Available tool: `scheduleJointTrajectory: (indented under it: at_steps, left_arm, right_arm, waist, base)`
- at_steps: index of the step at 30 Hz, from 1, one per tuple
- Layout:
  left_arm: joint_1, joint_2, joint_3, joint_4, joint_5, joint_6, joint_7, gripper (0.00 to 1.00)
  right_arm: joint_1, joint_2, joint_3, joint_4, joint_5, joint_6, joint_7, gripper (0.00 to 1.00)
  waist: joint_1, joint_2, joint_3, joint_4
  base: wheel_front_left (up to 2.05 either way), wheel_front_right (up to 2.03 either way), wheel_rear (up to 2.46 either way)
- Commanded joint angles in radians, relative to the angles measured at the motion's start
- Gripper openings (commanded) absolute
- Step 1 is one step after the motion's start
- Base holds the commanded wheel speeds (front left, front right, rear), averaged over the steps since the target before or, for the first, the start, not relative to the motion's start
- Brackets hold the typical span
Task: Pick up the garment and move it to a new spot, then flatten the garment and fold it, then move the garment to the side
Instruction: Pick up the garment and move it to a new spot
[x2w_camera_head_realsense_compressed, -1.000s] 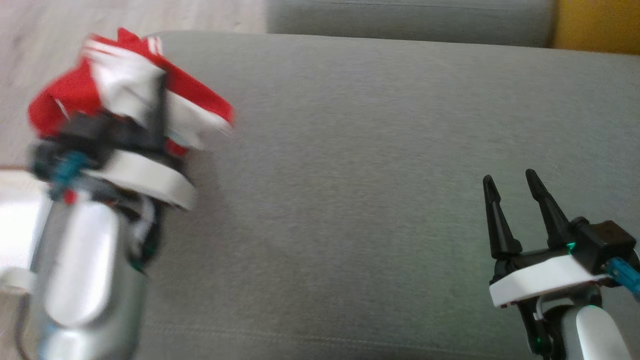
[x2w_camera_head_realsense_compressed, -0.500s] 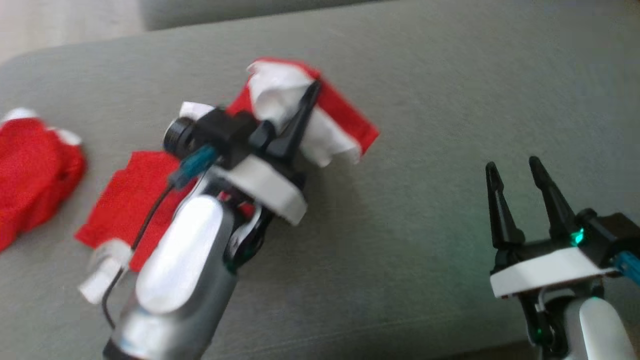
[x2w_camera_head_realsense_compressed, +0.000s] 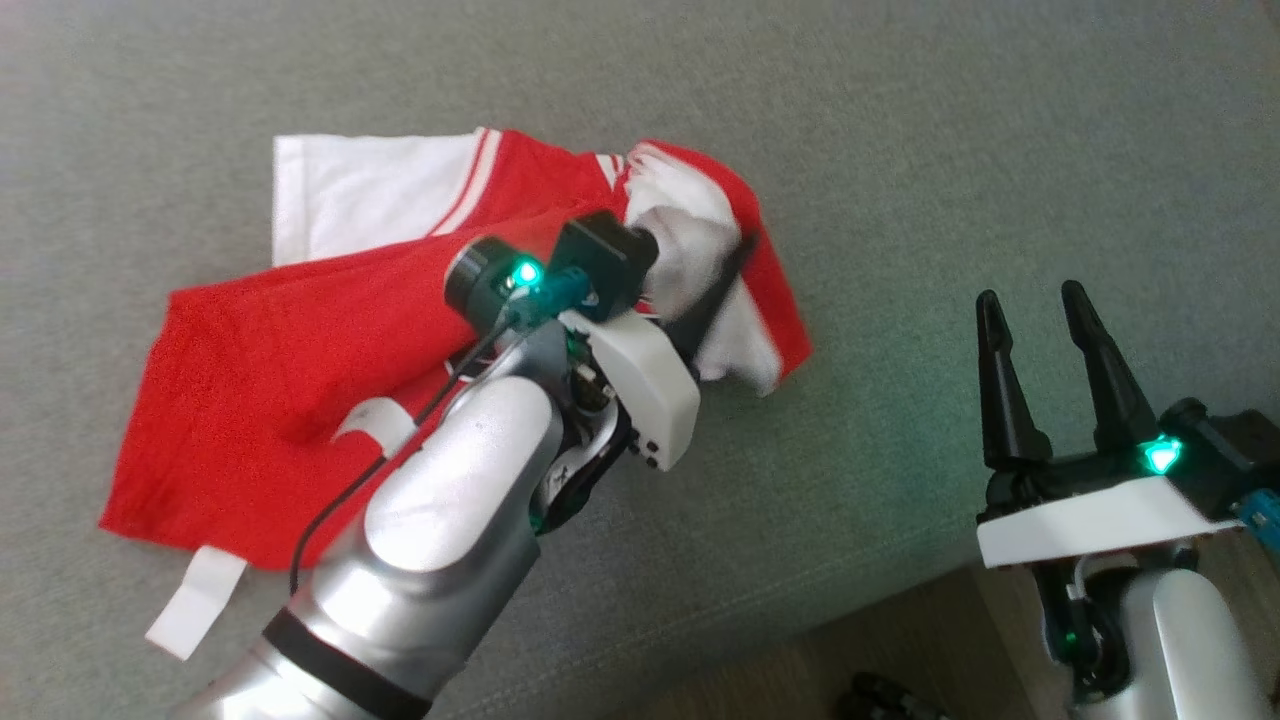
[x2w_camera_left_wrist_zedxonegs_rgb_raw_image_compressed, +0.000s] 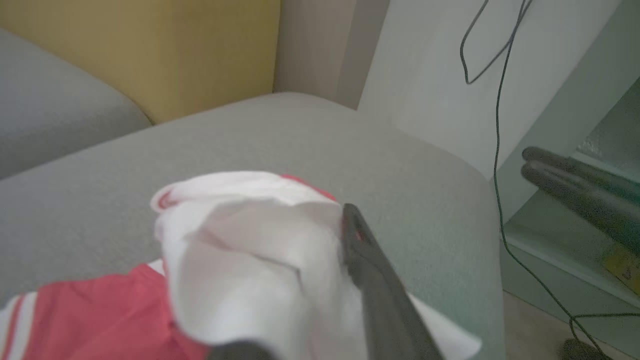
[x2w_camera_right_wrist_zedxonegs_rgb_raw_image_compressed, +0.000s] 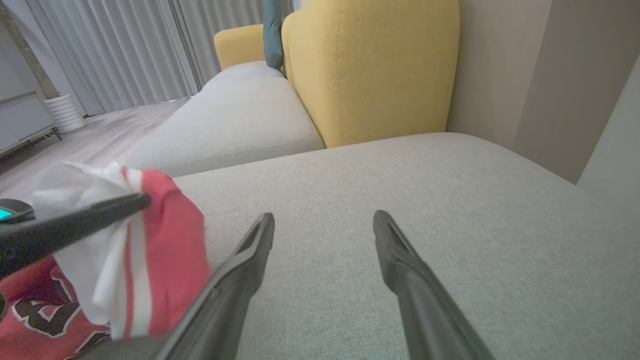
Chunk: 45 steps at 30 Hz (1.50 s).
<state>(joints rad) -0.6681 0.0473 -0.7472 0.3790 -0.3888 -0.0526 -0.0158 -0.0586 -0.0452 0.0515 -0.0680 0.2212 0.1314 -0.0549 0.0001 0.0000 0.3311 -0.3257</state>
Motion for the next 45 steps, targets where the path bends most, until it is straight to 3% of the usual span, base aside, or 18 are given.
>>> scheduleJointTrajectory:
  at_steps: [1,12,17,26,31,38,45]
  left_arm:
    - [-0.049,0.003,0.013,-0.008,-0.004,0.006,-0.007,1.00]
    - [0.017,0.034,-0.041,0.026,0.026,0.024,-0.110,1.00]
    - [0.112,0.102,0.011,-0.050,0.028,0.097,-0.201,1.00]
    - [0.253,0.204,0.203,-0.137,-0.009,0.237,-0.244,1.00]
    - [0.338,0.255,0.310,-0.199,0.003,0.279,-0.245,1.00]
    - [0.470,0.297,0.409,-0.285,0.016,0.254,-0.246,1.00]
    - [0.557,0.301,0.425,-0.299,0.016,0.218,-0.246,1.00]
  right_arm:
    - [-0.034,-0.005,0.019,-0.022,0.011,-0.001,-0.016,1.00]
    - [-0.046,-0.005,0.010,0.030,0.003,-0.001,-0.033,1.00]
    - [-0.032,-0.005,-0.003,0.030,-0.024,-0.001,-0.007,1.00]
    - [-0.001,-0.005,-0.023,0.001,-0.071,-0.001,0.049,1.00]
    - [0.015,-0.005,-0.032,-0.003,-0.091,-0.001,0.072,1.00]
    - [0.050,-0.005,-0.040,-0.009,-0.113,-0.001,0.092,1.00]
    - [0.103,-0.005,-0.038,-0.017,-0.121,-0.001,0.111,1.00]
  waist:
    - [-0.0001,0.0000,0.031,-0.023]
    - [-0.0001,0.0000,-0.024,0.049]
    - [-0.0001,0.0000,-0.089,0.129]
    - [-0.0001,0.0000,-0.164,0.247]
    - [-0.0001,0.0000,-0.197,0.285]
    - [-0.0001,0.0000,-0.242,0.301]
    - [-0.0001,0.0000,-0.290,0.295]
  base:
    - [0.00,0.00,0.00]
    - [0.00,0.00,0.00]
    - [0.00,0.00,0.00]
    - [0.00,0.00,0.00]
    - [0.00,0.00,0.00]
    - [0.00,0.00,0.00]
    - [0.00,0.00,0.00]
